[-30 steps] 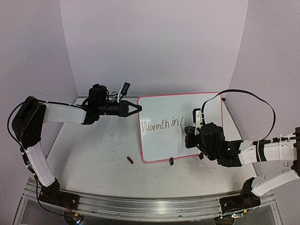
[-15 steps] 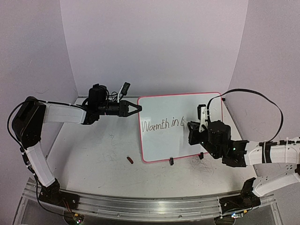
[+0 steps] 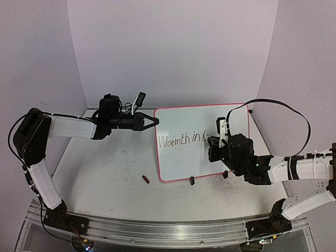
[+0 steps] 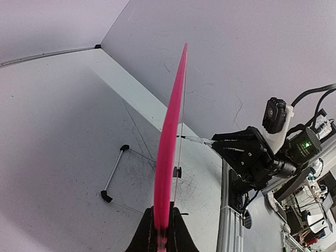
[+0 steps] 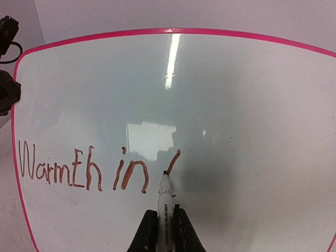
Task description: Write a sentence on the whiteboard
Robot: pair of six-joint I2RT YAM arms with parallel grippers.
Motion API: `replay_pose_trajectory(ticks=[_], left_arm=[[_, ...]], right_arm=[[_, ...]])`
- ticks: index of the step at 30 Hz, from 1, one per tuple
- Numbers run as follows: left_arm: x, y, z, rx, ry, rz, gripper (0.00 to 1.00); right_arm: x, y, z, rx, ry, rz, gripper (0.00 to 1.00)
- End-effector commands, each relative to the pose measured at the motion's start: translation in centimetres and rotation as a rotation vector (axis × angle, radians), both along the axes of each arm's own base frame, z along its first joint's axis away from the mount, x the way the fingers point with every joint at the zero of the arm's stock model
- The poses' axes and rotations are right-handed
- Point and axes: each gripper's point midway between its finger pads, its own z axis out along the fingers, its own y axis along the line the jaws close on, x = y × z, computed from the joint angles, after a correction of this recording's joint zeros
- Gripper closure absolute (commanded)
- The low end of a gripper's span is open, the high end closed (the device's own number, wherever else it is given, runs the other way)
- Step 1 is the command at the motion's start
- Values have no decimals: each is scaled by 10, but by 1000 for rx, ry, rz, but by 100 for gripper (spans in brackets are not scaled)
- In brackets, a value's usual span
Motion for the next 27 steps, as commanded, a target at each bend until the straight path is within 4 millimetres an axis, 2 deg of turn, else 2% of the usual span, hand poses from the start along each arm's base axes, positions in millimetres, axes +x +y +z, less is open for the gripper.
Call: replay_pose_trajectory(ticks=[1, 7, 17, 24, 27], left_arm=[[-15, -11, -3, 28, 2, -35, 100], [-15, -11, -4, 29, 4, -36, 100], [-15, -11, -4, 30, 4, -35, 100], [-15, -12, -5, 31, 5, -35, 100], [-15, -12, -5, 31, 6, -36, 100]], right_arm=[[6, 6, 24, 53, -51, 3, 100], [10, 10, 17, 40, -36, -1, 100], [12, -8, 8, 0, -8, -98, 100], [10, -19, 10, -3, -9, -137, 100], [7, -19, 18, 26, -24, -115, 100]])
